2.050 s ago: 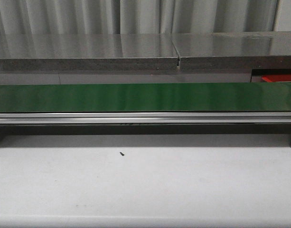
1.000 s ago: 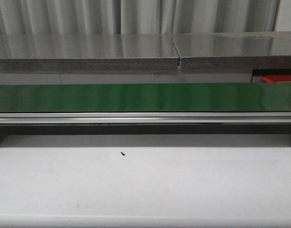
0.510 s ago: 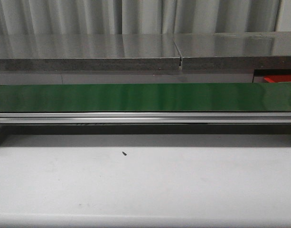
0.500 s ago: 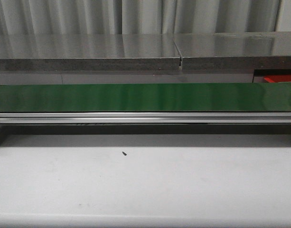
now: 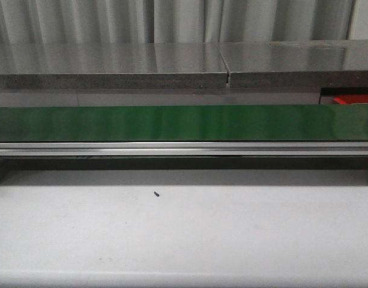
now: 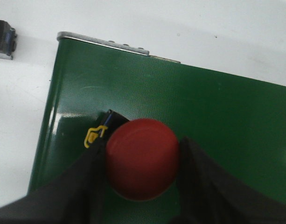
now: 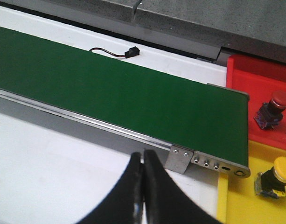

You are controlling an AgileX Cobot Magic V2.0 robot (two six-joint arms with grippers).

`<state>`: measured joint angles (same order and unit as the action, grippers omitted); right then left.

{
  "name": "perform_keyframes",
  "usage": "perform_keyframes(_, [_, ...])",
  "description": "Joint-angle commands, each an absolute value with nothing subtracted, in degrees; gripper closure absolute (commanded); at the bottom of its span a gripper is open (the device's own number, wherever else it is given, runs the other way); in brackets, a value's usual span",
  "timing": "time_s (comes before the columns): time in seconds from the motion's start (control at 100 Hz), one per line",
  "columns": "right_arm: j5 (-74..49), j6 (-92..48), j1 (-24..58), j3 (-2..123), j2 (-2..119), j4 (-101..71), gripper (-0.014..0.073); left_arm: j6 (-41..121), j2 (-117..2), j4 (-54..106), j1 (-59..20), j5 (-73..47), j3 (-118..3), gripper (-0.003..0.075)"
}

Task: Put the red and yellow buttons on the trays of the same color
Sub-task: 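Set the red button on the green belt and open the left gripper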

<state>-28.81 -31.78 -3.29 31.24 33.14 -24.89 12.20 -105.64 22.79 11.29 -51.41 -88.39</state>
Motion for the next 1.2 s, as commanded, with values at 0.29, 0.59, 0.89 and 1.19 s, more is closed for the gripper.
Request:
perform_keyframes(0.29, [-25.3,-32.14,-3.2,32.75,33.06,-25.9,0.066,14.02,-102.29,25.44,10.48,-47.08,-86.33,0.0535])
perform_keyframes(0.59, [-25.3,-32.14,-3.2,32.75,33.06,-25.9,0.066,14.02,-102.29,27.79,10.48,-47.03,-87.12,0.0065])
perform_keyframes(0.89, [-25.3,-32.14,-3.2,32.75,33.06,-25.9,0.066,14.02,-101.21,27.06,12.6,-47.44,-93.12,0.0069])
perform_keyframes(1.19, [-25.3,-32.14,-3.2,32.75,33.06,-25.9,0.066,13.91,-103.4,22.58,22.74,-47.11,-95.69,0.0069])
